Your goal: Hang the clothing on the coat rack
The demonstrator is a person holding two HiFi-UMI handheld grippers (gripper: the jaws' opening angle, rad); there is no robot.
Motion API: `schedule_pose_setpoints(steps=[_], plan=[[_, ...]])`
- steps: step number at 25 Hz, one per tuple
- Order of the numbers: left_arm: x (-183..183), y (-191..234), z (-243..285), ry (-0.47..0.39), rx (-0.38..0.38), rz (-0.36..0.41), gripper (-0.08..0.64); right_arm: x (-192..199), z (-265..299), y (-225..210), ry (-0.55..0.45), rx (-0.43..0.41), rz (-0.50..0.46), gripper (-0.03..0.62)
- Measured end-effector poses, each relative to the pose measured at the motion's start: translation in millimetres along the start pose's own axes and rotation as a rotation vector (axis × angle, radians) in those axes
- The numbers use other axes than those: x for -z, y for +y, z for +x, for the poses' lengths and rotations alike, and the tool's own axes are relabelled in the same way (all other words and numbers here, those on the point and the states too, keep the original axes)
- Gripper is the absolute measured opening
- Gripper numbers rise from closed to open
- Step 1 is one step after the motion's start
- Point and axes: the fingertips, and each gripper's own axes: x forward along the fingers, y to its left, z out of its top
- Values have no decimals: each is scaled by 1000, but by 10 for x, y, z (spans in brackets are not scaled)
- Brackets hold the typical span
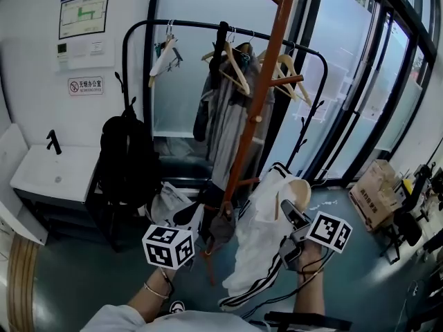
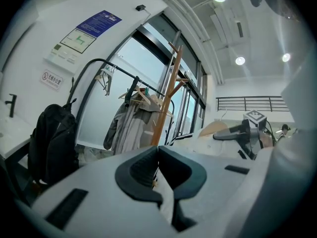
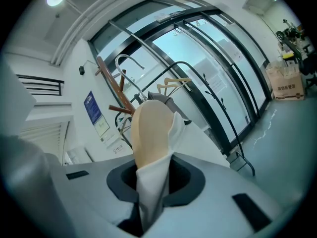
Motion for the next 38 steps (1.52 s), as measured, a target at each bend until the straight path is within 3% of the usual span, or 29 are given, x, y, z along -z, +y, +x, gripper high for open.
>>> schedule_pose_setpoints(steps=[6,14,25,33,38], plan=[[-116,110,121,-1,-23,20,9,-320,70,146,-23,5,-95,69],[-319,-37,335,-24,32,35,9,-637,199,253,-13,31,-195,64],[-652,-241,535,-73,50,108,9,-980,351,443,-9,48,-312,54],[-856,-282,550,-107,62,144,9,-1231,442,594,-5,60,-382,37],[-956,-219,549,-128,56,151,9,-1360,560,662,3,47,-370,35]])
